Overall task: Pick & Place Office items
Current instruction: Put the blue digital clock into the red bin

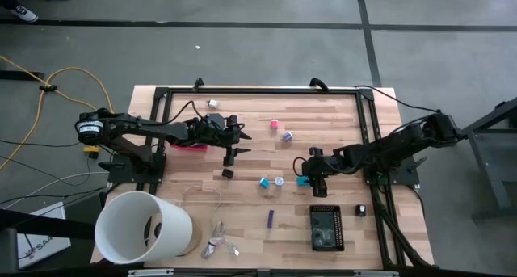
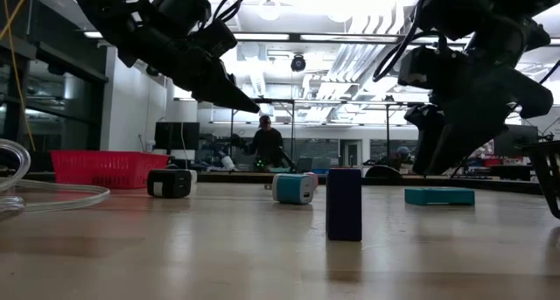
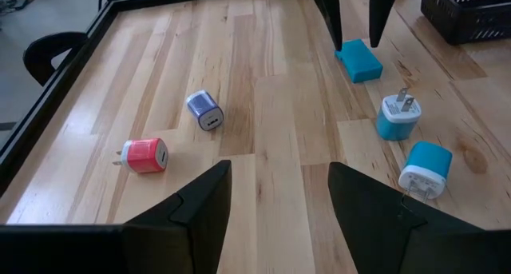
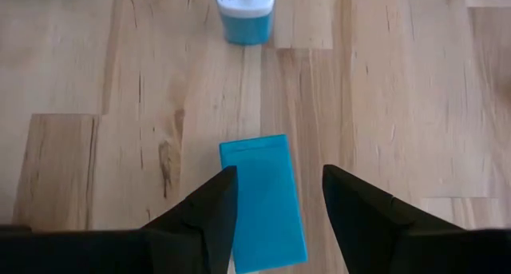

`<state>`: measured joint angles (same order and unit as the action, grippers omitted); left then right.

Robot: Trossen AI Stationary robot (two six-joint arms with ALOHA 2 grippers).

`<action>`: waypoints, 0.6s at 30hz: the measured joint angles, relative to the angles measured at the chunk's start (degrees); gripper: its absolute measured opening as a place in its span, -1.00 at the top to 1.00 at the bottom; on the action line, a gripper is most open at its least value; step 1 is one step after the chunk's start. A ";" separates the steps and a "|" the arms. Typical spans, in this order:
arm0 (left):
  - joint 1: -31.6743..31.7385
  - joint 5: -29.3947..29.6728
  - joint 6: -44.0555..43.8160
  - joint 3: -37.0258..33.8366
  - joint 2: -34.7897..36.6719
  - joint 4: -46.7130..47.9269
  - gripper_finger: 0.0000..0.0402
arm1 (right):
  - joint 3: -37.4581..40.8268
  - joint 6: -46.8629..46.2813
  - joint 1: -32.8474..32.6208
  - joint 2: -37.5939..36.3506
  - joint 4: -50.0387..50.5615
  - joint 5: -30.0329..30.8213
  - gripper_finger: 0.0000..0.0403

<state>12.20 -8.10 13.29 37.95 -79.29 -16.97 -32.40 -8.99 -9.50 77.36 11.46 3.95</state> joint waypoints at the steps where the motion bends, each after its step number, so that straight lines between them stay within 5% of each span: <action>1: 0.00 0.00 0.00 0.00 0.00 0.00 0.00 | 0.00 0.02 0.00 0.00 -0.01 0.01 0.15; 18: 0.00 -0.01 -0.01 0.00 0.00 -0.02 0.00 | 0.00 0.20 0.00 -0.02 -0.02 -1.14 0.09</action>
<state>12.21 -8.11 13.28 37.95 -79.29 -16.99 -32.40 -8.80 -9.50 77.34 11.44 2.81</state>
